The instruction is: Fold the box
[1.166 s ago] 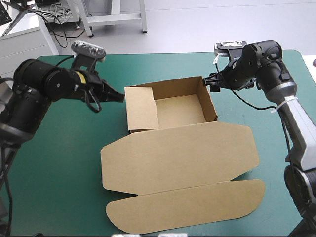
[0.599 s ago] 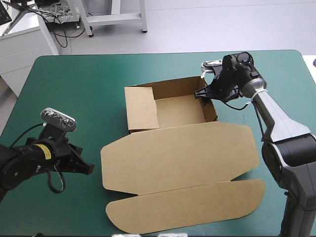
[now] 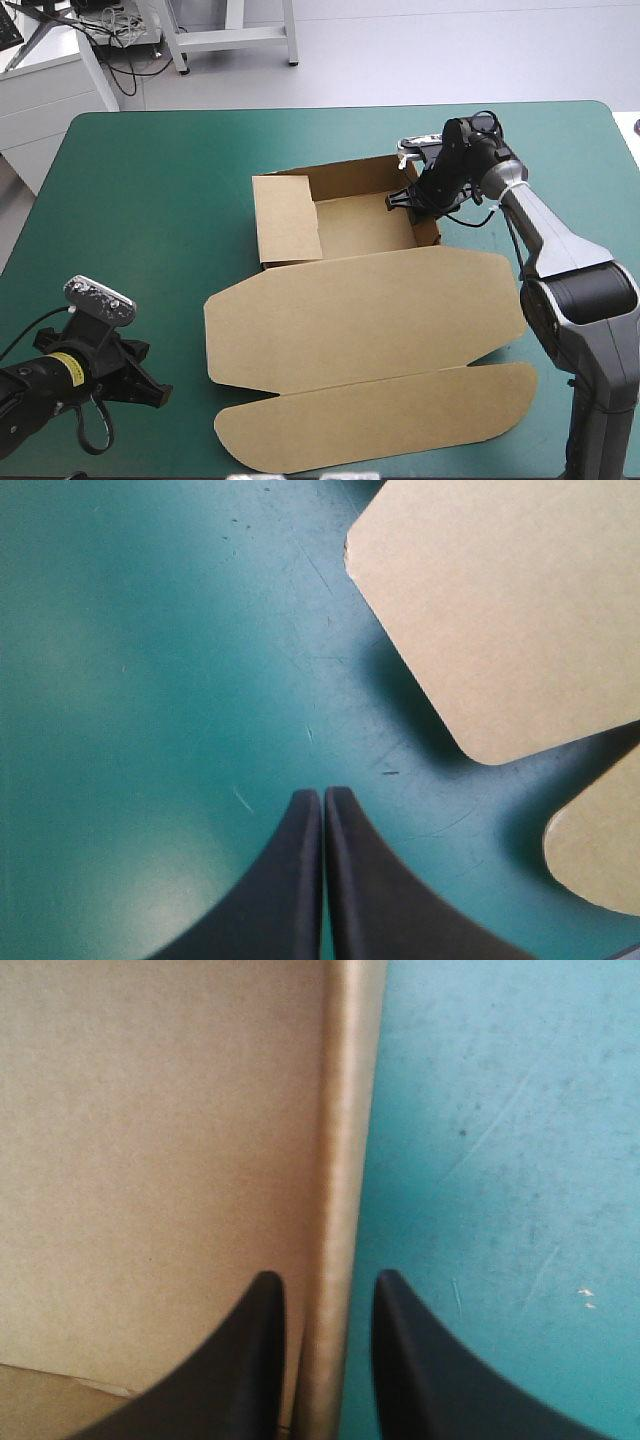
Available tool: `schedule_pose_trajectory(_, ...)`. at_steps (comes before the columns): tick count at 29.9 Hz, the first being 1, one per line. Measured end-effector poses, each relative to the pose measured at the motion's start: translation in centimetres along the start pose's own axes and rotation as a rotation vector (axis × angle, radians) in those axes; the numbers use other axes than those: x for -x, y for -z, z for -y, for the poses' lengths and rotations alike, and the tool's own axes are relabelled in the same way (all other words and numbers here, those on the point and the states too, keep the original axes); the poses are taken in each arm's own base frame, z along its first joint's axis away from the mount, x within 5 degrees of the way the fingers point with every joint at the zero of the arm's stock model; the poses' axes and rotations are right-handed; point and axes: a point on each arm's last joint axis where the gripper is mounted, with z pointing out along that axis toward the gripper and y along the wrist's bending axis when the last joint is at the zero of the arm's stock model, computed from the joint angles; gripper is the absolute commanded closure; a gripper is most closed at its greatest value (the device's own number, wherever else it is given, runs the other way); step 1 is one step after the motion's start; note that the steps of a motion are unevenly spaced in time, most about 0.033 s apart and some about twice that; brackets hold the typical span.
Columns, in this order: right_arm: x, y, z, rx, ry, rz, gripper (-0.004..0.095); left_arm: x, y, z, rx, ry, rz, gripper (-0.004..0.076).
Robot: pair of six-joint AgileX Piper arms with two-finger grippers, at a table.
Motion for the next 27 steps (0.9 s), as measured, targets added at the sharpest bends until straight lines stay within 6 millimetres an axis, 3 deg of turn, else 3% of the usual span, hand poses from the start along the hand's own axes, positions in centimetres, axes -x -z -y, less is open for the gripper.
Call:
schedule_pose_trajectory(5, 0.7, 0.8, 0.0, -0.008, -0.002, 0.024, 0.0917, 0.0, 0.1, 0.0, 0.002, -0.001, 0.008, 0.0734)
schedule_pose_trajectory(11, 2.3, 4.6, 1.3, -0.05, 0.001, 0.141, 0.0928, 0.0, 0.2, 0.0, 0.001, 0.016, 0.013, 0.0734)
schedule_pose_trajectory(14, 2.5, 7.3, 4.3, -0.082, -0.057, 0.215, 0.0928, 0.0, 0.2, 0.0, 0.001, 0.019, 0.018, 0.0734)
schedule_pose_trajectory(18, 1.5, 10.6, 11.0, -0.175, -0.184, 0.287, 0.0928, 0.0, 0.2, 0.0, 0.001, 0.035, 0.02, 0.0734)
schedule_pose_trajectory(23, -1.5, 12.5, 18.8, -0.267, -0.35, 0.294, 0.0928, 0.0, 0.2, 0.0, 0.001, 0.044, 0.02, 0.0734)
schedule_pose_trajectory(27, -3.7, 13.4, 23.1, -0.308, -0.445, 0.292, 0.0928, 0.0, 0.2, 0.0, 0.001, 0.045, 0.02, 0.0734)
